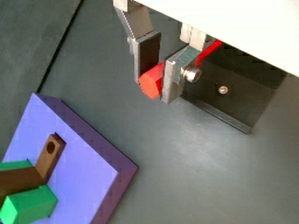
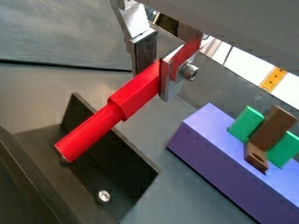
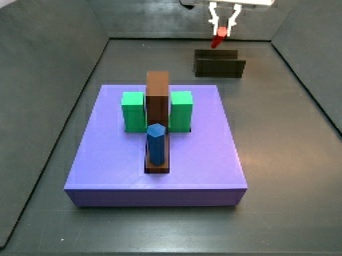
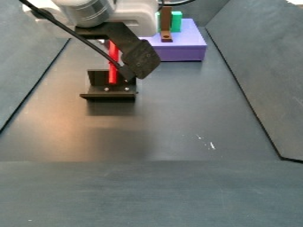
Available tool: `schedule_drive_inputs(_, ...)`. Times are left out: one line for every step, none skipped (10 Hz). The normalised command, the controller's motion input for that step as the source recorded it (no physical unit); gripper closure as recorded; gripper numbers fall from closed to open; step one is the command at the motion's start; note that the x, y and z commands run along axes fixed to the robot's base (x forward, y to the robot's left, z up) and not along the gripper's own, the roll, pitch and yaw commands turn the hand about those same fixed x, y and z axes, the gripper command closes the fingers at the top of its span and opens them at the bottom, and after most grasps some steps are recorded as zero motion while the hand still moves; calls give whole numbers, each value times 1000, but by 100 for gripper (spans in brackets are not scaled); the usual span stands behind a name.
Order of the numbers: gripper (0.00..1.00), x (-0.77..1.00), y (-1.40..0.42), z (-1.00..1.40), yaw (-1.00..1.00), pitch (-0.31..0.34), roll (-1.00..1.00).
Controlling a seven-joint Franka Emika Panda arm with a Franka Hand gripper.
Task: Pick up the red object. Move up. Place the red object on the fixture. Regrasp the red object. Move to above the board. Insert the red object.
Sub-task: Place the red object on the fixture.
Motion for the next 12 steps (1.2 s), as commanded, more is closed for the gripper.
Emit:
schedule_drive_inputs(100, 0, 0, -60, 0, 0, -94)
schedule_drive_inputs(100, 0, 0, -51, 0, 0, -106)
schedule_drive_inputs(100, 11, 0, -54, 0, -17, -209)
schedule_drive_inputs(100, 0, 0, -89, 0, -49, -309)
schedule_drive_inputs(100, 26, 0, -229, 0, -69, -206)
schedule_drive_inputs(100, 6, 0, -283, 0, -71, -146)
schedule_drive_inputs(100, 20, 0, -314, 0, -60, -37)
schedule_drive_inputs(100, 49, 0, -326, 0, -23, 0)
schedule_drive_inputs(100, 46, 0, -303, 0, -11, 11)
schedule_drive_inputs(100, 23, 0, -331, 0, -31, 0)
schedule_drive_inputs(100, 20, 0, -300, 0, -23, 0)
schedule_drive_inputs(100, 0, 0, -131, 0, 0, 0)
